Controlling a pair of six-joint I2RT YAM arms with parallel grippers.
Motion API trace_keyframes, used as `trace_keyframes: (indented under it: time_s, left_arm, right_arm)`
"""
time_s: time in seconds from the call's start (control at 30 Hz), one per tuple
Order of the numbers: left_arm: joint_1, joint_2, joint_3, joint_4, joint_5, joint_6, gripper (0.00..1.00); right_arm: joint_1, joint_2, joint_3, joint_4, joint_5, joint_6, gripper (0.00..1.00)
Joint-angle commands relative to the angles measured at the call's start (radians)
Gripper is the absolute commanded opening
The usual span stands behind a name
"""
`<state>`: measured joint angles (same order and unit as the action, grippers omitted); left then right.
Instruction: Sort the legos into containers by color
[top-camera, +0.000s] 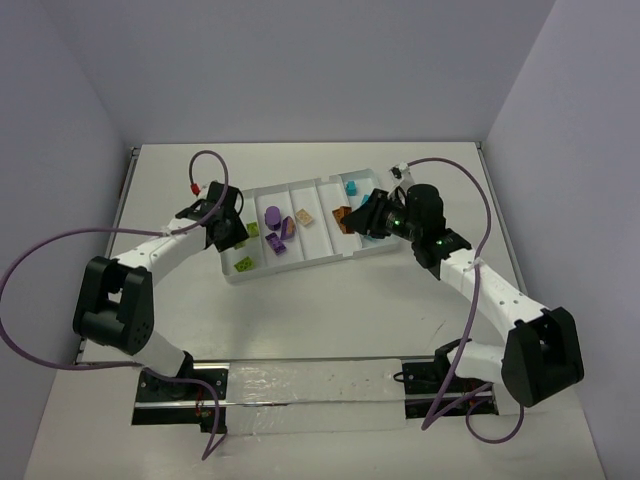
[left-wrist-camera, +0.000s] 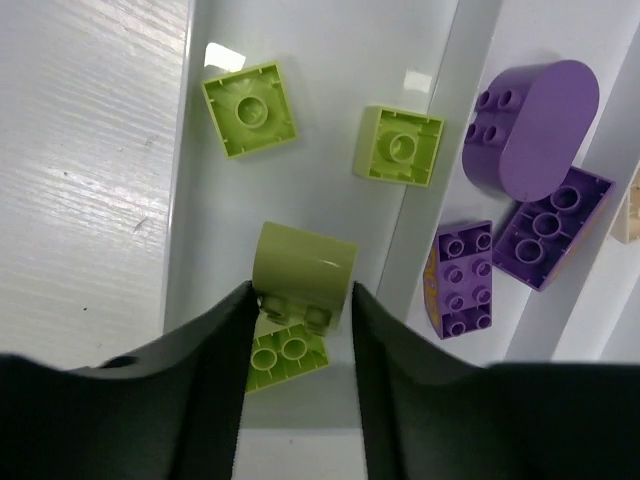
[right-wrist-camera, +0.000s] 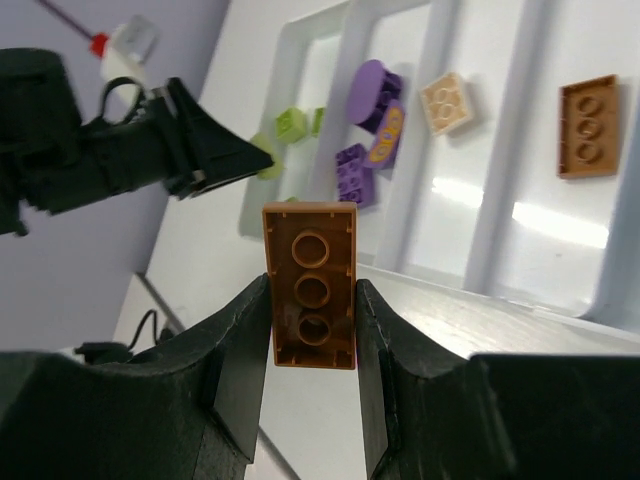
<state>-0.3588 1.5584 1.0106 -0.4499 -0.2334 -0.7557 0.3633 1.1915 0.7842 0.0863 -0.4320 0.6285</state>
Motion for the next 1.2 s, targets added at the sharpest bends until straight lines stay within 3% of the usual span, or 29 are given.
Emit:
trace_keyframes:
  time_s: [0.0,0.1,0.2,0.53,0.93,1.03,1.17]
  left_arm:
    - [0.0,0.001,0.06,-0.006,-0.052,-0.003,0.65]
    - [-0.002,-0.016,0.06,0.0,-0.039,0.003,0.81]
    - [-0.007,-0.04,0.073,-0.007,-0.038,0.006,0.86]
    - [-0.028,-0.25,0.102,-0.006,0.012,0.039,0.87]
    - [-0.031,-0.326,0.097,-0.037,0.045,0.045,0.88]
    - [-0.031,-0.334,0.104,-0.053,0.043,0.045,0.89]
    - [-0.031,-0.359,0.103,-0.068,0.028,0.044,0.89]
  right_arm:
    - [0.022,0.061,0.104,-0.072,0.119,-0.077,0.0]
    - [0.024,0.126,0.15,-0.105,0.167,-0.095,0.0]
    - [0.037,0.196,0.197,-0.115,0.201,-0.114,0.0]
    - [0.071,0.451,0.362,-0.129,0.252,-0.14,0.01]
    - [0.071,0.587,0.421,-0.163,0.318,-0.137,0.16]
    - [0.072,0.59,0.418,-0.169,0.335,-0.138,0.26]
    - [0.072,0.587,0.43,-0.187,0.334,-0.144,0.57]
